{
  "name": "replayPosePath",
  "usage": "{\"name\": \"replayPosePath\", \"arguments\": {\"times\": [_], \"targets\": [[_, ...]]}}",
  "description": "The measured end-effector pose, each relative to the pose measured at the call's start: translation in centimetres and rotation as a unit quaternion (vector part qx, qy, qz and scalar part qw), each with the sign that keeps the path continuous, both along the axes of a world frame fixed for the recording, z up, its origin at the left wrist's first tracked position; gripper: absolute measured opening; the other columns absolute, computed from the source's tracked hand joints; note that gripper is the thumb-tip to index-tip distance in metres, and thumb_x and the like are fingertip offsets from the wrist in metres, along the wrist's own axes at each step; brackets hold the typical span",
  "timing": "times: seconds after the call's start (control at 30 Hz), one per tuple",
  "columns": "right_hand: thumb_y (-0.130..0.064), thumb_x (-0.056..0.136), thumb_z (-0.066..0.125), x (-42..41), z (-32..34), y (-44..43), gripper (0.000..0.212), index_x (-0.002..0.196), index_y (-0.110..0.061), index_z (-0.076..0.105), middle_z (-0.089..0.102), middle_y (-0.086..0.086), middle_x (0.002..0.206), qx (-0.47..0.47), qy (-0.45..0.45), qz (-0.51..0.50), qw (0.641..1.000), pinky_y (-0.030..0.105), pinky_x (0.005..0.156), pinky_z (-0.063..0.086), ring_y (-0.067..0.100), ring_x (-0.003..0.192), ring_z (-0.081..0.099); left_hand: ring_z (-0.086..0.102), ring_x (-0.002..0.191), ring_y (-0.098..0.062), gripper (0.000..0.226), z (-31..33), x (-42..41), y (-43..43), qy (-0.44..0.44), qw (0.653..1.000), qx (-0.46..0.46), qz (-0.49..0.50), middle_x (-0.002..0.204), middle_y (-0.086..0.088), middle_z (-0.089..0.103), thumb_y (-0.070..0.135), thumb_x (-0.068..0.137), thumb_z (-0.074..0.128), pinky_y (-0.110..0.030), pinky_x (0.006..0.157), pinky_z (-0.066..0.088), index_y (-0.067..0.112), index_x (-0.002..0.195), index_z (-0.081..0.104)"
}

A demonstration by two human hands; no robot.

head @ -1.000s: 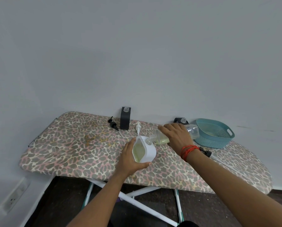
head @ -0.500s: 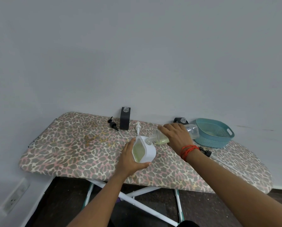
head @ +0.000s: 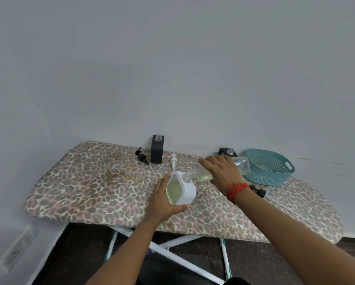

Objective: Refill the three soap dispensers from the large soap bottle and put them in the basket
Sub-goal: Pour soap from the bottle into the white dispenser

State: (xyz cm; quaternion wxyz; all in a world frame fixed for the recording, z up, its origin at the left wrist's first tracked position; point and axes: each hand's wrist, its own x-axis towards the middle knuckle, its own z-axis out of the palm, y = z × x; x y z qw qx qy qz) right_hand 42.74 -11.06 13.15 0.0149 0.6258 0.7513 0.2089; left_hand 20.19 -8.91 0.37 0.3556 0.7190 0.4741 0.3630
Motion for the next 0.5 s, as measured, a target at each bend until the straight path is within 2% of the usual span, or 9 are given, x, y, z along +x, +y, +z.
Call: {"name": "replayPosePath", "arguments": {"times": [0.33,0.5], "targets": [[-0.014,0.058,0.089,0.02,-0.02,0.02,0.081,0.128,-0.027,0.052,0.065,0.001,0.116,-0.009,0.0,-0.005,1.0,0.047,0.092,0.047,0.029,0.101,0.061,0.031,0.145,-0.013,0.131,-0.1,-0.01,0.02,-0.004,1.0,0.003,0.0,0.161,0.006,0.03,0.07,0.053,0.085,-0.041,0.118,0.034,0.027,0.16,0.021],[-0.008,0.054,0.088,0.02,-0.07,-0.01,0.081,0.125,-0.026,0.054,0.066,0.001,0.112,-0.002,0.001,-0.002,1.0,0.047,0.089,0.049,0.029,0.096,0.061,0.026,0.14,-0.001,0.131,0.08,-0.01,-0.14,-0.008,1.0,0.002,-0.004,0.161,0.009,0.028,0.069,0.053,0.086,-0.029,0.114,0.027,0.029,0.16,0.021]]}}
